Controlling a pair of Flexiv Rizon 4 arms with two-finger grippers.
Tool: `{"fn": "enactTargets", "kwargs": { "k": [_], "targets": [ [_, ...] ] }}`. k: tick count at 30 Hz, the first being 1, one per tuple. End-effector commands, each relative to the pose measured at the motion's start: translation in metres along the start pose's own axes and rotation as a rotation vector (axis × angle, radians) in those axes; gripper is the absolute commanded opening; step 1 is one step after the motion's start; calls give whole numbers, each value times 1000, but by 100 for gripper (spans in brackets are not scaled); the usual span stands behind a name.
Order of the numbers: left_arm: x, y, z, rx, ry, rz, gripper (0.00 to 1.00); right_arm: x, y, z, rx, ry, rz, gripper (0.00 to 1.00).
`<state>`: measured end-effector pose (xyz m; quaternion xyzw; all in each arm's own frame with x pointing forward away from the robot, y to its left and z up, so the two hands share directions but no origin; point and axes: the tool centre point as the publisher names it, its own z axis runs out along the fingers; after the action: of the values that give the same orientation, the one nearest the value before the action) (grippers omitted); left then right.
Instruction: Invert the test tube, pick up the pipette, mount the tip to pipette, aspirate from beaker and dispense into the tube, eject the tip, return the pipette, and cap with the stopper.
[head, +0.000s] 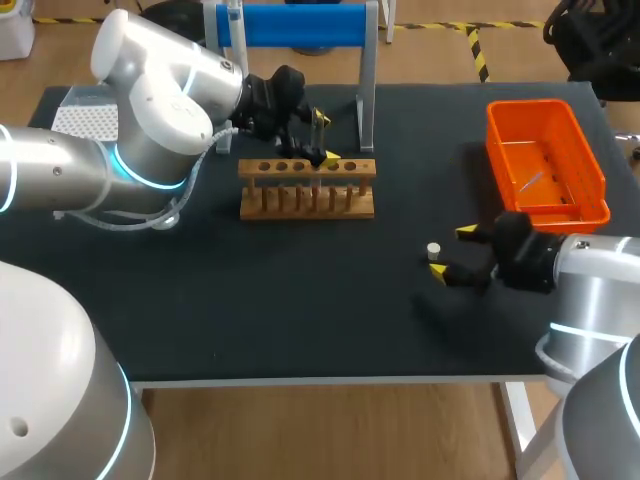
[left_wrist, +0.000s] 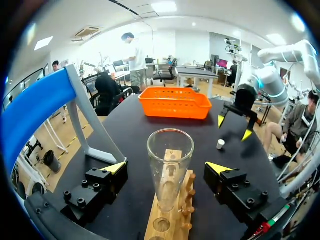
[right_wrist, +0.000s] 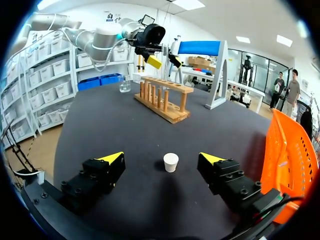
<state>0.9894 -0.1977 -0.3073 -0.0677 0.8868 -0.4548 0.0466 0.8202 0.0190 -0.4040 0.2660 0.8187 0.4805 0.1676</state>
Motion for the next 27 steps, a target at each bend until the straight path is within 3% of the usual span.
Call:
{"fn": "enactTargets", "kwargs": {
  "k": [1,27],
  "targets": [
    [-1,0,0,-1,2,-1,100,-1,-1,9,9,-7,2,93],
    [-1,0,0,-1,2,-1,100,-4,0,30,16,-22,20,65]
  ]
}}
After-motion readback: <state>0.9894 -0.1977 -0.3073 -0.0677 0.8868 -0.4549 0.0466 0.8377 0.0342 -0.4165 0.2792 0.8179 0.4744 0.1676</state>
